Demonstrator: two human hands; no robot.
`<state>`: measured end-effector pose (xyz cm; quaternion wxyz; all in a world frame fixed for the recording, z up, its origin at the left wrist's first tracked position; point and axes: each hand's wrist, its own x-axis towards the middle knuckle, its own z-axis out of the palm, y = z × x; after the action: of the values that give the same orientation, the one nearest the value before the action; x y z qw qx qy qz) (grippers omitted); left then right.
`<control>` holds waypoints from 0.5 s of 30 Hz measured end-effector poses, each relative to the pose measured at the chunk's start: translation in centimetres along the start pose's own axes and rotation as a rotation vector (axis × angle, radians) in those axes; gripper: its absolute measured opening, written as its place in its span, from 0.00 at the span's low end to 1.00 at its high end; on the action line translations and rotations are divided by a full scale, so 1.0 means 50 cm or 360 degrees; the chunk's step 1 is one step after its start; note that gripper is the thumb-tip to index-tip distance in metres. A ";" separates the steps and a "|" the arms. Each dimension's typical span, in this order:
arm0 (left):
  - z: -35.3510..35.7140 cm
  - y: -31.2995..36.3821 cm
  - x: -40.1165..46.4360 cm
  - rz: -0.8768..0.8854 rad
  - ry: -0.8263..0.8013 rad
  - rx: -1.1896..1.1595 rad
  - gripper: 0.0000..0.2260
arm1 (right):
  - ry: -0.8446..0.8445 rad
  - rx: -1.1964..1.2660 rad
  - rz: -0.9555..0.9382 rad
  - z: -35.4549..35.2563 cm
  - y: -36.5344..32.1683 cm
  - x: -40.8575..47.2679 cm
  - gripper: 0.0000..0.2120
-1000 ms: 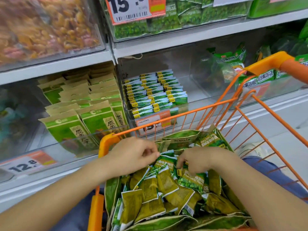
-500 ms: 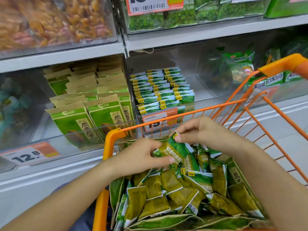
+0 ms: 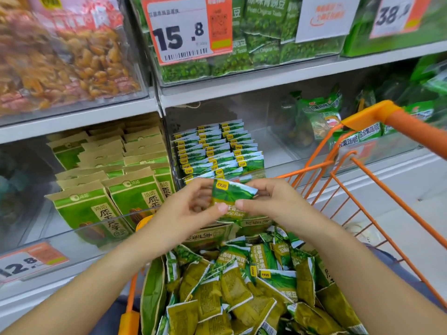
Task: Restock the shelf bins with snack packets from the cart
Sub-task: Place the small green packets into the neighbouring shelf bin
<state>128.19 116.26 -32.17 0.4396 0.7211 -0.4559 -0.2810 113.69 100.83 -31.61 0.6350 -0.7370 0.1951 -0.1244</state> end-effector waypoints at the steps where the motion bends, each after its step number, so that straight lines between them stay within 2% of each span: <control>1: -0.006 0.014 0.011 0.0088 0.0018 0.0105 0.23 | 0.0041 -0.0037 -0.0041 -0.001 0.002 0.002 0.10; 2: -0.010 0.029 0.023 0.0190 0.0009 0.0254 0.22 | 0.0067 -0.0073 -0.0063 -0.001 0.003 0.003 0.13; 3: -0.012 0.044 0.036 0.0276 -0.0018 0.0459 0.20 | 0.0091 -0.0098 -0.0078 -0.002 0.005 0.004 0.12; 5: -0.006 0.075 0.058 0.0370 -0.0073 0.0883 0.14 | 0.0163 -0.0077 -0.0100 -0.001 0.001 0.002 0.03; 7: 0.002 0.096 0.081 0.0382 -0.0057 0.1107 0.10 | 0.0382 -0.0065 -0.0127 -0.002 -0.006 0.000 0.05; 9: 0.005 0.113 0.110 0.0443 0.0158 0.1121 0.07 | 0.0711 -0.0351 -0.0143 -0.016 -0.006 -0.001 0.10; 11: 0.007 0.116 0.152 0.0453 0.0434 0.1045 0.07 | 0.0902 -0.0929 -0.0165 -0.034 -0.007 -0.003 0.17; 13: 0.020 0.109 0.203 0.0357 0.0534 0.1055 0.11 | 0.0873 -0.1315 -0.0161 -0.050 0.001 0.001 0.22; 15: 0.042 0.094 0.249 0.0221 0.0419 0.1043 0.09 | 0.0753 -0.1465 -0.0026 -0.057 0.011 0.004 0.25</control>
<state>129.88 103.29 -28.99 0.2581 0.8211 -0.5091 0.0060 112.55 98.14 -31.68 0.1826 -0.8932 0.3622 -0.1940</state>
